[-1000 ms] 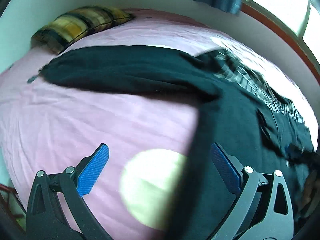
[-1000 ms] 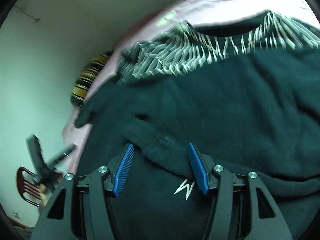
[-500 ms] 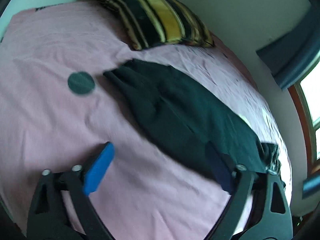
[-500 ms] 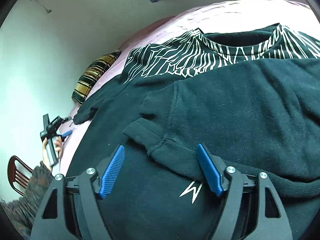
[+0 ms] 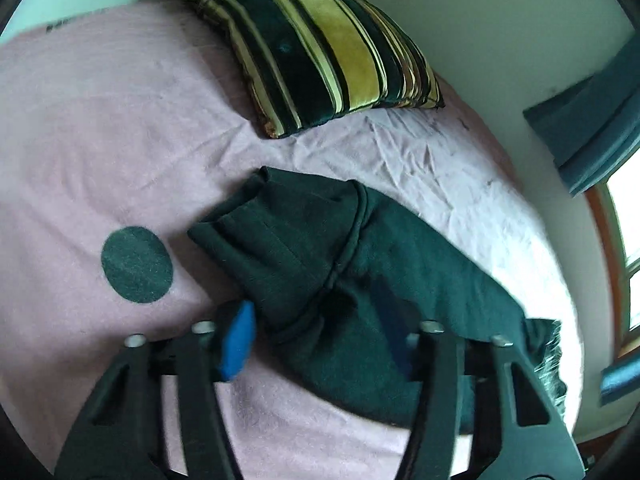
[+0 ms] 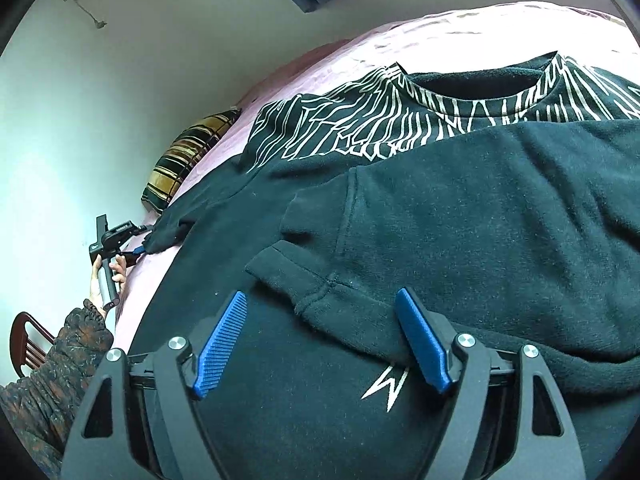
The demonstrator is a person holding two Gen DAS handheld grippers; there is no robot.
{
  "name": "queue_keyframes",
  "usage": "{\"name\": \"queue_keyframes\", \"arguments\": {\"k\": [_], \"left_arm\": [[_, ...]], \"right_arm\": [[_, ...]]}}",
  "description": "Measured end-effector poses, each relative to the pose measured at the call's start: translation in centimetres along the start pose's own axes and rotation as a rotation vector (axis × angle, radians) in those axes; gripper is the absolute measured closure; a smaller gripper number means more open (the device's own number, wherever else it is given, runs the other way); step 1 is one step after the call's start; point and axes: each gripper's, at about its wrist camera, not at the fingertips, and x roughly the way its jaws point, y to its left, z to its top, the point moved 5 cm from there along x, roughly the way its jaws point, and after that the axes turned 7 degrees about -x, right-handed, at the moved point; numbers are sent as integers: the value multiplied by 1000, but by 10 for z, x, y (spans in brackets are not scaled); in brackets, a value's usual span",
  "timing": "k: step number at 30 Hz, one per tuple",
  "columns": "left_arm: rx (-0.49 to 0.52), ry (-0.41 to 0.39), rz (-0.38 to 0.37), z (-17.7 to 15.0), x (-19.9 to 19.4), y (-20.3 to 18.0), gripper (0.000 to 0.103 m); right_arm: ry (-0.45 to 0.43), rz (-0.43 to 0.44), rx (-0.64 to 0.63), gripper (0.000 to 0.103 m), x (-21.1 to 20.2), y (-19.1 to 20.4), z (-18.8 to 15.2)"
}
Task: Fold small clothes
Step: 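Grasp the other sleeve cuff with the left gripper and lift it, then fold the held sleeve across the body and open the left gripper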
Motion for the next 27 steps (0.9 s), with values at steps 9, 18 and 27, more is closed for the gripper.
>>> {"name": "queue_keyframes", "arguments": {"k": [9,18,27], "left_arm": [[203,-126,66,1,-45,-60,91],[587,-223,-135,-77,-128,-258,94],[871,-84,-445,-250,-143,-439,96]], "right_arm": [[-17,11,18,26,-3,0,0],[-30,15,83,26,-16,-2,4],[-156,-7,159,26,-89,-22,11]]}}
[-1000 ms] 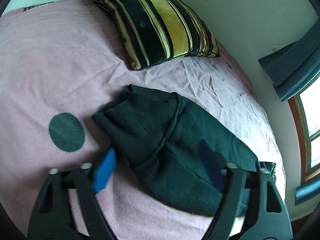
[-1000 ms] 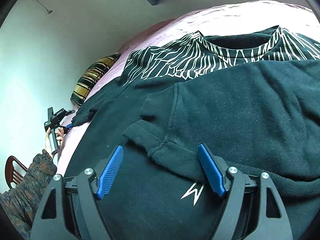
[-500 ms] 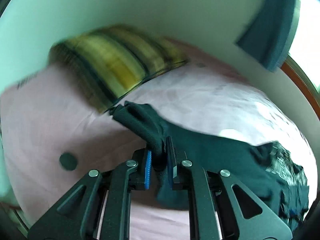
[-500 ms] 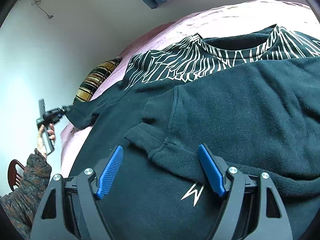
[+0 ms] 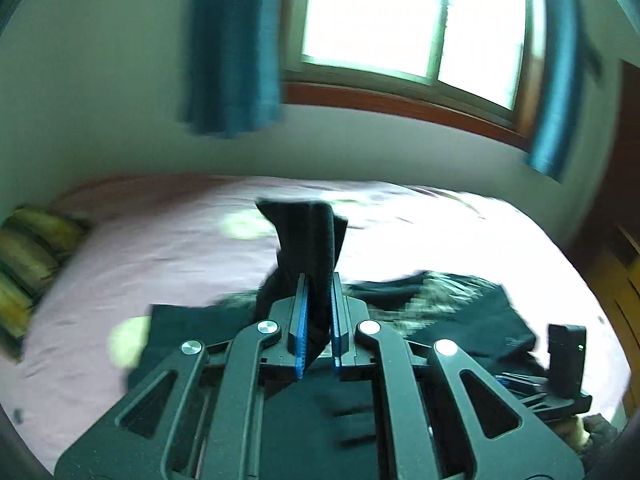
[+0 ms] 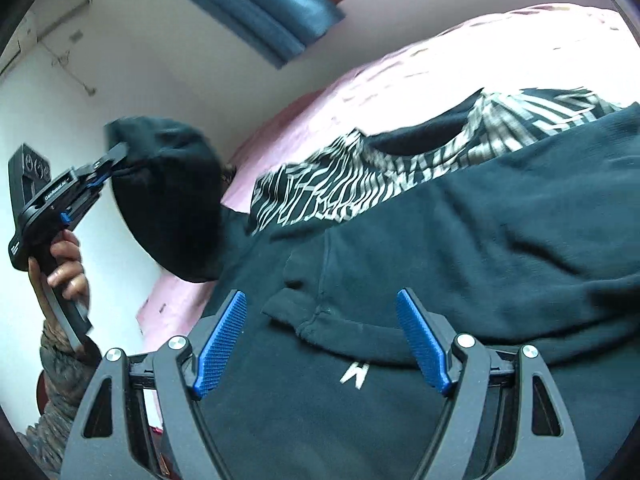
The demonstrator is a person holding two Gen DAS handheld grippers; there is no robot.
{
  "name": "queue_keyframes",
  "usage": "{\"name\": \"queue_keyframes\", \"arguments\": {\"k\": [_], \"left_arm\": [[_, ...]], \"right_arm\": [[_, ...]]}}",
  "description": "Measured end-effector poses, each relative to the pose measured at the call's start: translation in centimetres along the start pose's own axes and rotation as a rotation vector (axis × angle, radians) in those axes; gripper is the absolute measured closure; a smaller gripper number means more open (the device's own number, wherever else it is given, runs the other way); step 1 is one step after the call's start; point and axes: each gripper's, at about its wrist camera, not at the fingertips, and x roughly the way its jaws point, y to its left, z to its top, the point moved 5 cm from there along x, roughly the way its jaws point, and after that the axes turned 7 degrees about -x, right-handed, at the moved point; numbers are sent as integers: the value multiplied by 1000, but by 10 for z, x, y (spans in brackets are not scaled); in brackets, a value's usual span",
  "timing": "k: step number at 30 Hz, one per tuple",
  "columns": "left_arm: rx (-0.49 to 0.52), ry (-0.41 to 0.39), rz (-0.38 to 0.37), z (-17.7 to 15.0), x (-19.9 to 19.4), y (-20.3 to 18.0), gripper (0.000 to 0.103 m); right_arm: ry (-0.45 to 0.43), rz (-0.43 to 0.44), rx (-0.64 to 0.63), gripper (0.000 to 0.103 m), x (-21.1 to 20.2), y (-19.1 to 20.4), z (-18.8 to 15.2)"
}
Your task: Fold small clothes
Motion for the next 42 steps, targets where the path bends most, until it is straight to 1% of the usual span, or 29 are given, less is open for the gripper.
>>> {"name": "queue_keyframes", "arguments": {"k": [3,6,8,10,11,13,14,15,16,17,18,19,21,23,24,25,26,27,30,34,36,38,39,40,41,42], "left_arm": [[35,70,-75,-18,41,-59,97],[62,137,-119,-46,72,-102,99],[79,181,-137,-66,91,-120,99],[91,243,-165,-88,107,-137,98],[95,263,-165,-97,114,-142,98],[101,270,-152,-109,114,-144,97],[89,264,-160,-109,108,-140,96],[55,239,-167,-106,96,-131,91],[35,217,-167,-102,90,-127,81],[17,185,-158,-98,80,-117,73],[6,145,-131,-94,68,-104,59],[-5,102,-91,-92,55,-89,52],[-27,49,-8,-93,32,-58,51],[-51,34,57,-102,17,-31,51],[-70,30,97,-109,9,-13,51],[-88,33,118,-115,5,0,49],[-117,50,136,-126,0,17,48],[-137,67,147,-131,-1,30,47],[-171,117,210,-154,-1,62,47],[-210,174,275,-177,-1,96,47],[-225,184,293,-182,1,107,47],[-267,197,279,-185,1,118,47],[-291,199,270,-185,2,123,47],[-302,198,266,-186,1,125,47],[-305,194,266,-186,0,126,47],[-305,193,266,-187,0,126,47]], "right_arm": [[-37,-20,23,26,-26,-14,-1],[-58,-38,78,26,-45,-36,-7],[-62,-42,133,26,-54,-54,-13],[-63,-34,181,26,-59,-65,-18],[-65,-25,203,26,-62,-71,-20],[-68,-4,243,26,-67,-79,-24],[-70,16,255,26,-69,-80,-25],[-68,40,266,26,-70,-79,-25],[-65,62,276,26,-69,-78,-24],[-45,131,304,26,-62,-72,-20],[-34,159,312,26,-58,-70,-16],[-34,159,312,26,-58,-70,-16],[-12,181,316,26,-43,-63,-8],[27,189,303,26,-25,-56,-2],[48,176,303,26,-12,-54,2],[67,176,300,26,-1,-52,5],[90,176,293,26,9,-50,6],[110,157,288,26,21,-49,8],[157,75,265,26,48,-49,12],[170,7,197,26,62,-37,19],[190,-21,162,31,69,-31,19],[219,-69,138,44,76,-31,16],[230,-101,118,47,78,-30,16],[234,-121,106,56,79,-30,16],[240,-141,98,69,80,-31,16],[244,-166,88,75,81,-32,17]]}}
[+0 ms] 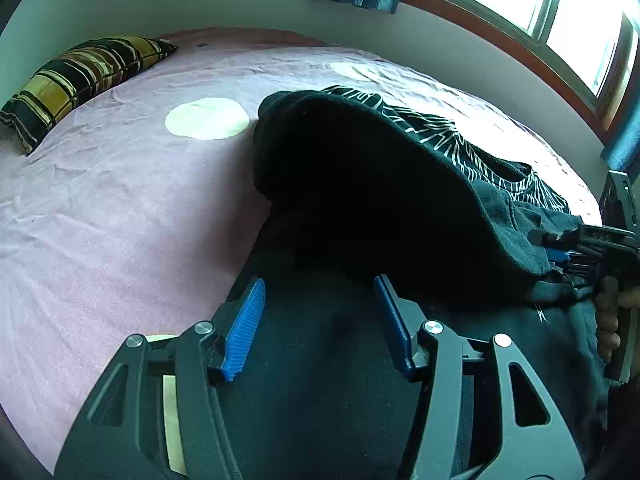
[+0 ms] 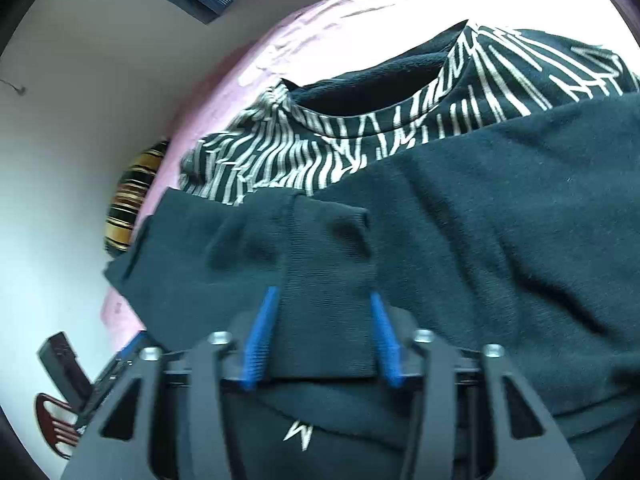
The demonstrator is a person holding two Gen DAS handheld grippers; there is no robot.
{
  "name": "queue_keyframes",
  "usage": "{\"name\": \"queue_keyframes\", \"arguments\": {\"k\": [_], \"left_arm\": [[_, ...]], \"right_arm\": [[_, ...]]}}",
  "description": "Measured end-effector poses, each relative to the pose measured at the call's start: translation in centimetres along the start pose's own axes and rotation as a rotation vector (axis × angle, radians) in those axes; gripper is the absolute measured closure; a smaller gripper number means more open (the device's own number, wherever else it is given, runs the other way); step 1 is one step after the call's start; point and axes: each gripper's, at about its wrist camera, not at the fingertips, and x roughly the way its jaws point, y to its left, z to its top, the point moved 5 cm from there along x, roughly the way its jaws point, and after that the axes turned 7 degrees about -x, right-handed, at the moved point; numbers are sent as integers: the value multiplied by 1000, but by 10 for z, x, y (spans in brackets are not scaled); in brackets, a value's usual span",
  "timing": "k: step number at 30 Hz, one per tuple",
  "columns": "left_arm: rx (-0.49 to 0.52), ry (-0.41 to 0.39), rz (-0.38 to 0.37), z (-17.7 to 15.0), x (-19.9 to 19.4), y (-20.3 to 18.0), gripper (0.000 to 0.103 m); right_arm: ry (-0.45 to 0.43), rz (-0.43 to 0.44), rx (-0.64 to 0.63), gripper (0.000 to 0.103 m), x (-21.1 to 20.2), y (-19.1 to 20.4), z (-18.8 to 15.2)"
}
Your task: Fold small clothes
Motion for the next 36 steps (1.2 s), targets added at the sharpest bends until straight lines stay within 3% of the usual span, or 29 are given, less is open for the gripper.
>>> {"name": "queue_keyframes", "arguments": {"k": [1,2,5,6,7,11,16,22,26,33,36], "left_arm": [[1,0,0,0,-1,-1,47],[2,-1,2,-1,-1,-1,47],[-1,-3,1,-1,-1,-1,45],[-5,-3,3,-1,-2,1,44],[-7,-4,6,-1,0,0,44],[-19,-1,17,1,1,4,43],[-35,14,18,1,6,7,42],[-25,14,27,2,8,6,38],[-35,19,23,2,9,8,38],[-29,21,20,-1,11,8,37],[-33,22,18,-1,12,9,37]], "right_arm": [[0,-8,-6,87,-1,-1,1],[-2,1,-7,92,-2,1,2],[-78,85,-5,95,-32,9,6],[-172,145,-23,95,-72,20,10],[-172,145,-23,95,-72,20,10],[-326,132,-38,95,-145,9,-6],[-311,81,42,95,-146,-31,-32],[-223,49,175,95,-111,-86,-63],[-205,44,204,95,-103,-97,-73],[-273,41,180,95,-124,-83,-83],[-262,4,174,95,-122,-87,-87]]}}
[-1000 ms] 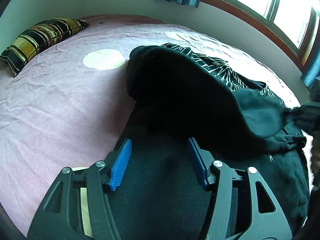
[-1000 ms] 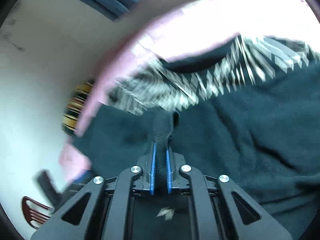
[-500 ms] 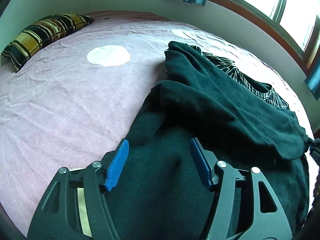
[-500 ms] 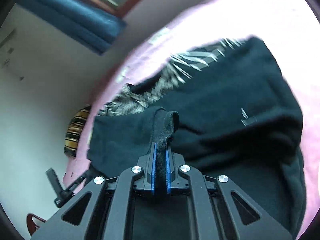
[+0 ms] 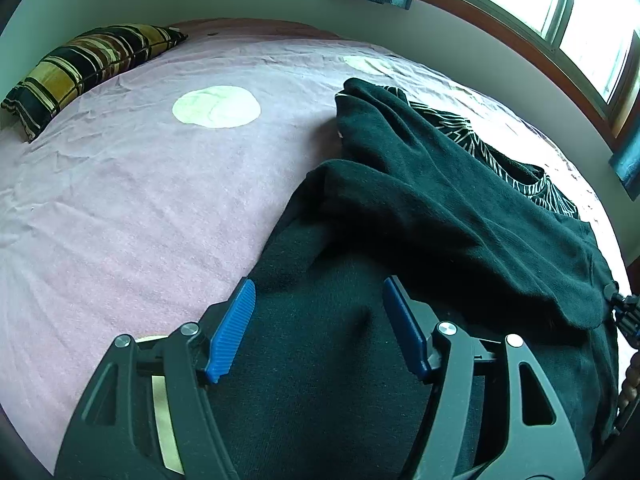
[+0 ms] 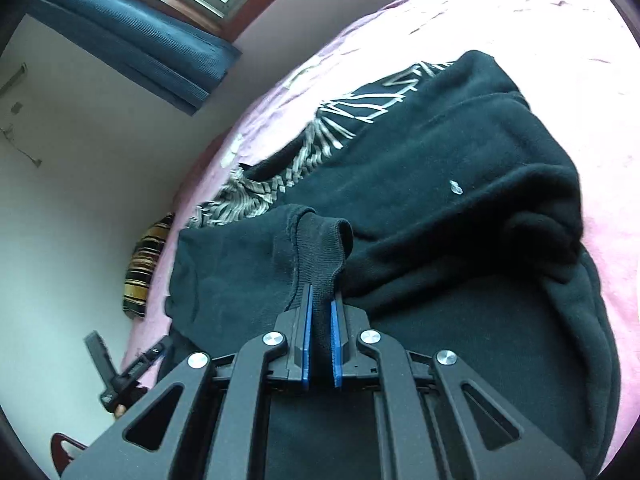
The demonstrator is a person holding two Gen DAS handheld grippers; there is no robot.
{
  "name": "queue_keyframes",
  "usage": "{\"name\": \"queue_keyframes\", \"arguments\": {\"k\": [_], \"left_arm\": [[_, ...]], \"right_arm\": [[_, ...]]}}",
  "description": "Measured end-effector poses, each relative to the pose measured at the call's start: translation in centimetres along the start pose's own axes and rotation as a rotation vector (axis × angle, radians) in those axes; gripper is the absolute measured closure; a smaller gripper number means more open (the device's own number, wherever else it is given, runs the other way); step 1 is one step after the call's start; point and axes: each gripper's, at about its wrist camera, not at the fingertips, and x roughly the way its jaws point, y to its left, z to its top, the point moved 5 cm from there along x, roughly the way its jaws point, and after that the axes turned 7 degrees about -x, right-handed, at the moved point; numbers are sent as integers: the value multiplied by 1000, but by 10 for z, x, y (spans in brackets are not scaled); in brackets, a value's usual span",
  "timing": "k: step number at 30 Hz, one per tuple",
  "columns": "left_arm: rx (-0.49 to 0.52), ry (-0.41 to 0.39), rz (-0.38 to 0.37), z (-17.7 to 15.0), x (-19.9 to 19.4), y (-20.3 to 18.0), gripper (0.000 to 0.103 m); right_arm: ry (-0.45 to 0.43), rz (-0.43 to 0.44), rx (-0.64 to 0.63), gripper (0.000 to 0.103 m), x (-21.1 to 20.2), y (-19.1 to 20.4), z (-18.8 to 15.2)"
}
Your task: Fold small clothes
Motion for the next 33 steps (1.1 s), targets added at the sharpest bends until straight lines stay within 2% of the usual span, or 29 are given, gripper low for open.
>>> {"name": "queue_keyframes", "arguments": {"k": [3,10,13,17,21,26,31,33], "left_arm": [[-5,0,-6,0,0,0,37],[-4,0,-8,0,2,0,36],[6,7,-14,-1,3,-2,31],[30,11,-20,-2,0,-4,31],[37,13,-53,-2,-15,1,30],[37,60,-111,-12,-37,24,25],[3,121,-158,-36,-61,63,25],[-15,182,-244,-49,-67,75,25]], "right_arm": [[27,-16,40,95,8,-12,-5],[21,-13,63,95,15,-19,-4],[36,-7,69,94,20,-22,-5],[55,48,111,86,13,-25,-5],[56,39,75,77,-13,-23,-9],[53,28,23,56,-61,-25,-25],[70,-11,-6,53,-109,-39,-54],[70,-20,-6,48,-126,-48,-68]]}}
